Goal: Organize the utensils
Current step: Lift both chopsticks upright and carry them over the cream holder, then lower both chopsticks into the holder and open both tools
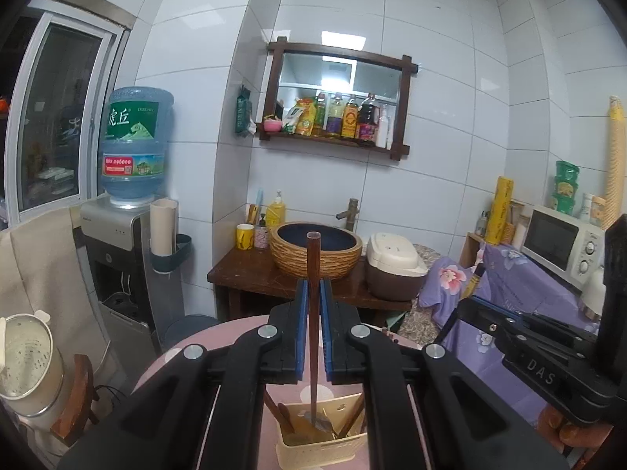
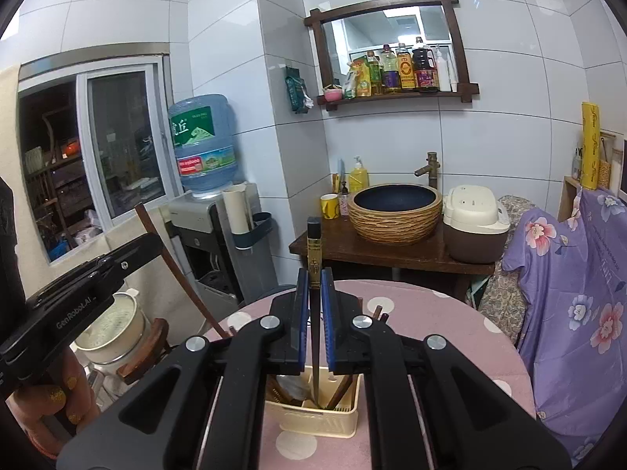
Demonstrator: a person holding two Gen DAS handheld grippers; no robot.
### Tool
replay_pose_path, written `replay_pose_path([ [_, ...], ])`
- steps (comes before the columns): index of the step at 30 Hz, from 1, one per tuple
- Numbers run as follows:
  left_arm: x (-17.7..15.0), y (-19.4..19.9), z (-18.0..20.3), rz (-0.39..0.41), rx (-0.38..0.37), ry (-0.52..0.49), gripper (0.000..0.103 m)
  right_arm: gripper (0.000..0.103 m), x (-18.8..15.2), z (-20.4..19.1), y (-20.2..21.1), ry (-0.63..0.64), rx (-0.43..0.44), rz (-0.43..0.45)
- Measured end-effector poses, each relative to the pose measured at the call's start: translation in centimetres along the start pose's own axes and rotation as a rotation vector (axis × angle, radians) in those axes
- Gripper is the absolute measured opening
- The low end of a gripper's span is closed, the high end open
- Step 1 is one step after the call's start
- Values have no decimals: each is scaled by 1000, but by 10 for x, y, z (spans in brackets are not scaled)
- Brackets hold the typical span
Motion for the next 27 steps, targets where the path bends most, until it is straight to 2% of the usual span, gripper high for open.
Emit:
replay_pose_path([
  [10,-44,-28,-10,-93,21,35,7,7,-44,9,-32,30,-59,-44],
  [18,-101,-50,-9,-196,25,67,7,8,-89,12,-50,20,-62,-112],
  [25,-130,-58,-11,-232,47,54,7,8,-114,21,-61,0,-71,-150],
  [27,-134,-60,-13,-235,51,58,7,8,-116,23,-61,2,-70,-134],
])
Point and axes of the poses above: each gripper's, at about its wrist camera, not at the fingertips, and y roughly against the way its jaws point, z to its right, x to its top, the point moved 5 cm from there along -y, roughly the way its jaws point, and after that the axes turned 12 degrees about z, right-handed, at the moved point
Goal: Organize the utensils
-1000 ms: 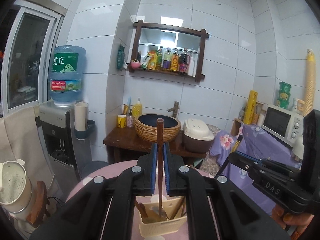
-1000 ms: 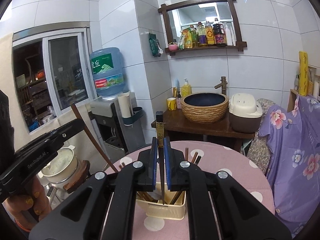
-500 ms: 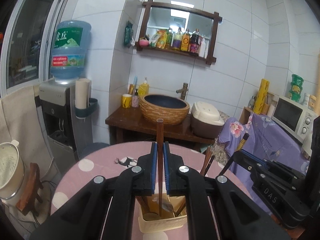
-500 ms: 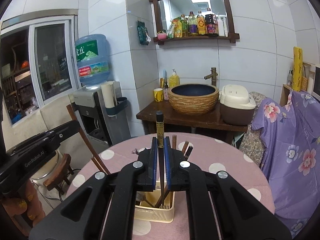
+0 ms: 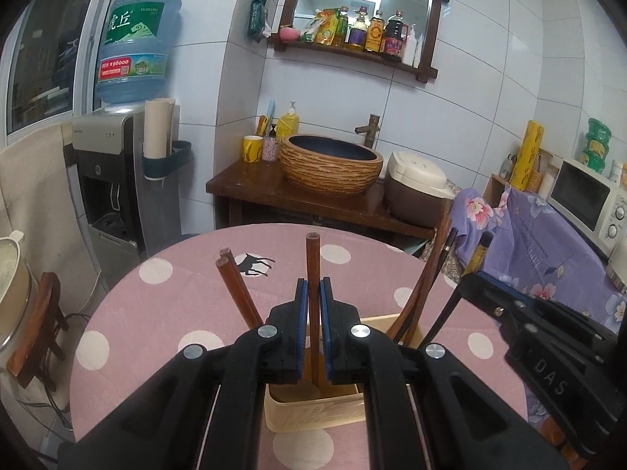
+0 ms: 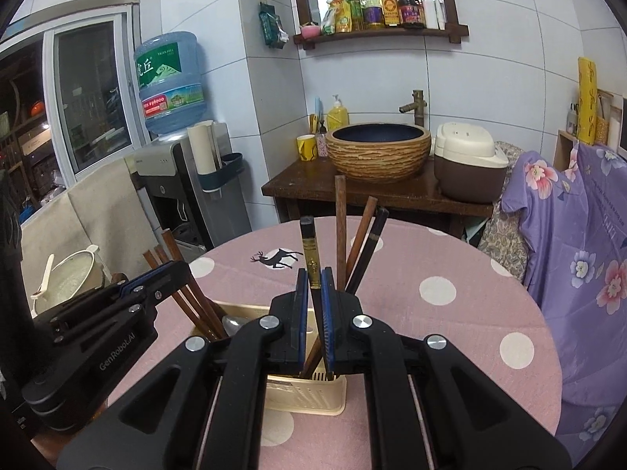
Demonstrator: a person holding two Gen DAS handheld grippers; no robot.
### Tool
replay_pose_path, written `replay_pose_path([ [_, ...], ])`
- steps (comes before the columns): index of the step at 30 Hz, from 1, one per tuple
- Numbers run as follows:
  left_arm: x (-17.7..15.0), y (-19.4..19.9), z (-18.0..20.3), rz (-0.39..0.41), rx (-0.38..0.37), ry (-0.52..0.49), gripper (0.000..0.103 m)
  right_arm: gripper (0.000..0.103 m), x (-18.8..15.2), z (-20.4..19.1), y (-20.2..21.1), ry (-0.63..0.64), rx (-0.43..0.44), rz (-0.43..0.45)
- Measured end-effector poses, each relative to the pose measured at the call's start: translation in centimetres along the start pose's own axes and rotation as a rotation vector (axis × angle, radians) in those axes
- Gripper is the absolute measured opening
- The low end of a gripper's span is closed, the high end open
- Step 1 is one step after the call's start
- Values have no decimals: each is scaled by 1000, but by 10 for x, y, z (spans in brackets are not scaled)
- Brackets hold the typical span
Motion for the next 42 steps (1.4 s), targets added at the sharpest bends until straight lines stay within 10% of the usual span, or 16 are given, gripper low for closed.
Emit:
replay_pose_path([
  [8,-5,8,3,18,-5,-38,11,13,-4,5,4,-23,1,23],
  [11,-4,18,4,43,-3,-52,38,41,-6,10,11,-48,9,45],
  [23,-27,64,-4,126,22,-88,97,82,-40,25,76,30,-71,186],
  [27,-50,90,-10,161,38,-81,98,97,-67,31,100,54,-107,194],
  [42,-181,186,-46,113,202,70,98,97,-206,4,188,80,-175,170],
])
Point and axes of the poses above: each gripper's, at about its wrist camera, not at the fingertips, and y roughly against the way its jaws point, z to its right, x to its top, the point moved 5 cm from there along -y, roughly the way its jaws point, and after that the axes turned 12 degrees about z, right-handed, at the moved point
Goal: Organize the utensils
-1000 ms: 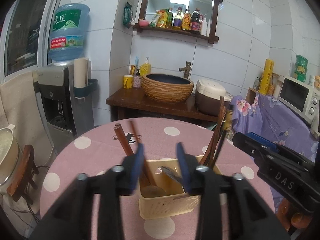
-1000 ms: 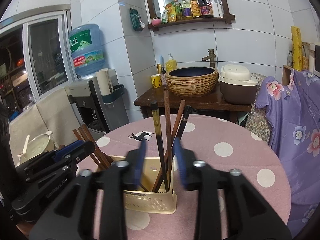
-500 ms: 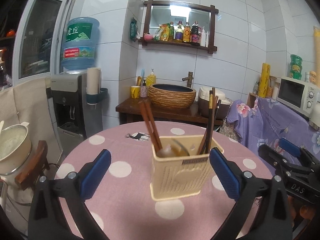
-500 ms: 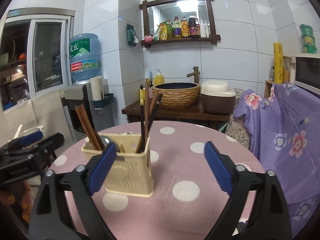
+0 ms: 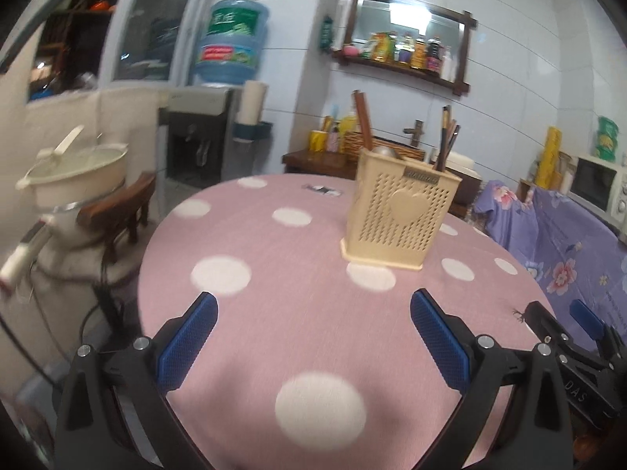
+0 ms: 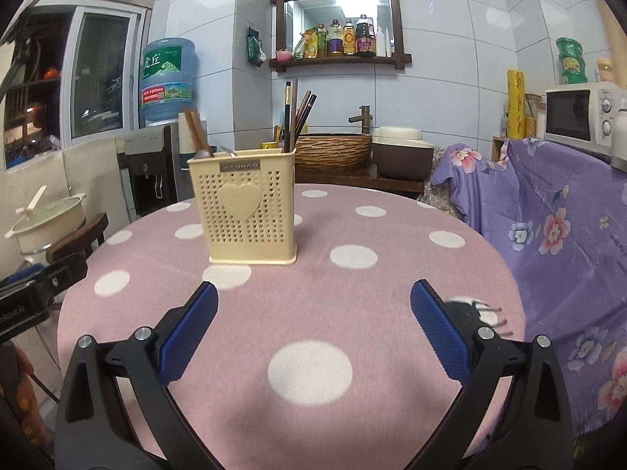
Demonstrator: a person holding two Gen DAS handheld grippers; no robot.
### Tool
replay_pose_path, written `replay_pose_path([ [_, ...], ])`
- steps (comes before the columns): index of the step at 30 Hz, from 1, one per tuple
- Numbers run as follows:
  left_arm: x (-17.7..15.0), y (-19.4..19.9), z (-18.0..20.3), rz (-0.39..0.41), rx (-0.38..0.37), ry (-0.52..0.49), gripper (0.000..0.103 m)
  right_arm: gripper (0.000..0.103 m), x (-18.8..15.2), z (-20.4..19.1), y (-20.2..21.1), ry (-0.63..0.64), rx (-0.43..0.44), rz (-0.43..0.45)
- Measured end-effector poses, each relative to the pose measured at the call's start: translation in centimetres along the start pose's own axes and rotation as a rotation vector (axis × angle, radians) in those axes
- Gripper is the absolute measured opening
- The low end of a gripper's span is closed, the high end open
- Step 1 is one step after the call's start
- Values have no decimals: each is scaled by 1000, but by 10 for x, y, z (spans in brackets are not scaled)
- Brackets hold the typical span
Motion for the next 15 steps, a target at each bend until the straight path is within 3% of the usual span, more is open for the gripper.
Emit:
replay_pose_path([
  [7,-8,60,-7,110,45,-104,98,97,-9,-2,62,19,-12,57],
  [15,-7,103,-3,178,47,-129,98,97,-6,5,104,26,-33,83],
])
Point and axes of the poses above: each gripper's, at about its wrist camera, not at the fingertips, and y roughly against the way its jaws point, z to its right, x to its top, the point moved 5 cm from there along -y, roughly the way its jaws point, and after that the axes turned 12 degrees about z, right-handed, at the moved point
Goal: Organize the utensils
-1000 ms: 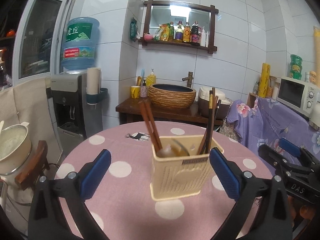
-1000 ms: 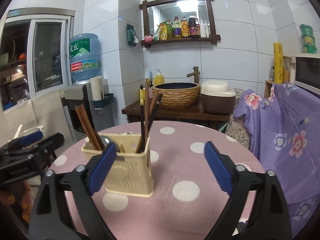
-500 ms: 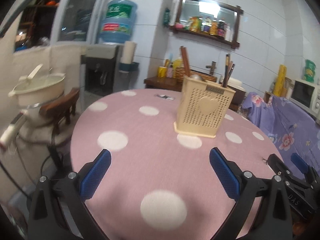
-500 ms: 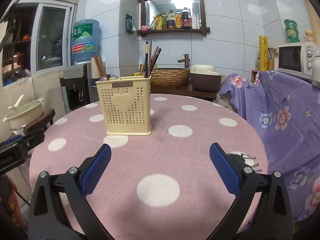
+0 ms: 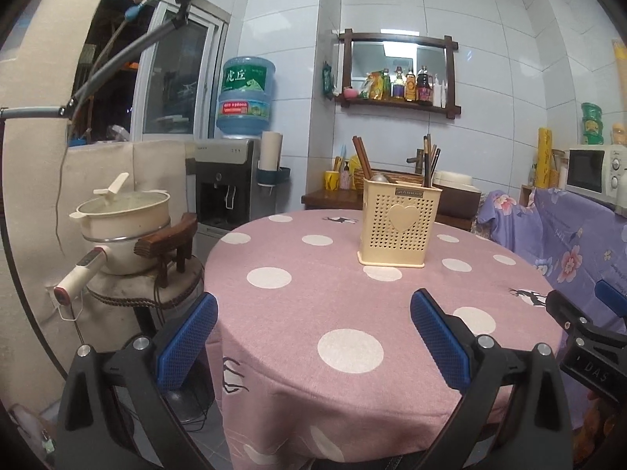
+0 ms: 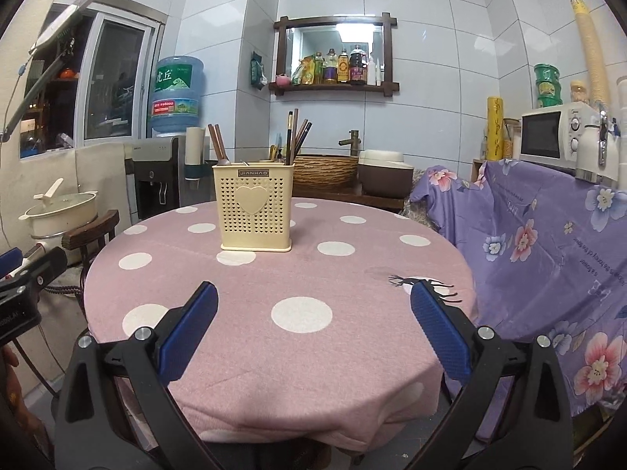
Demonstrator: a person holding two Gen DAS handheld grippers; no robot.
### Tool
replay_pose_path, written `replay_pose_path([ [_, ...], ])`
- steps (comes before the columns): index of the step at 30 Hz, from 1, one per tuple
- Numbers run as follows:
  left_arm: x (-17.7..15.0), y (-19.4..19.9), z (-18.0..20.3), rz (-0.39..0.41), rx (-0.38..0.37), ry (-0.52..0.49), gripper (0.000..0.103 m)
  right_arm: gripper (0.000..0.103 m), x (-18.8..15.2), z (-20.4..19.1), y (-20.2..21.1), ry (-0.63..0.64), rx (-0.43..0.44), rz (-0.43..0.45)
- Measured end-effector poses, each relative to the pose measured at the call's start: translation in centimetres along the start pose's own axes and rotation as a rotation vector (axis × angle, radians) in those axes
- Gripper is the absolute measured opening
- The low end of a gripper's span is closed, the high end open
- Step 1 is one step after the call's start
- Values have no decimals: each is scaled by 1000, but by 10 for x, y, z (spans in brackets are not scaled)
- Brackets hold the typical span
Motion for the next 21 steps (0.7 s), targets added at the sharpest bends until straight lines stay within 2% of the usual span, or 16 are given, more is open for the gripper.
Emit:
replay_pose_path([
  [5,1,8,9,10,-23,0,98,97,4,1,9,-18,5,8],
  [21,-1,9,9,5,-32,9,98,97,4,1,8,-21,9,-7],
])
Point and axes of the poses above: each gripper's, at about its wrist camera, not at the fingertips, and y roughly against the way its jaws point, z to its right, x to its top, the point moved 5 cm from there along -y, roughly the way its jaws point, and after that the axes turned 12 degrees about z, right-handed, at the moved point
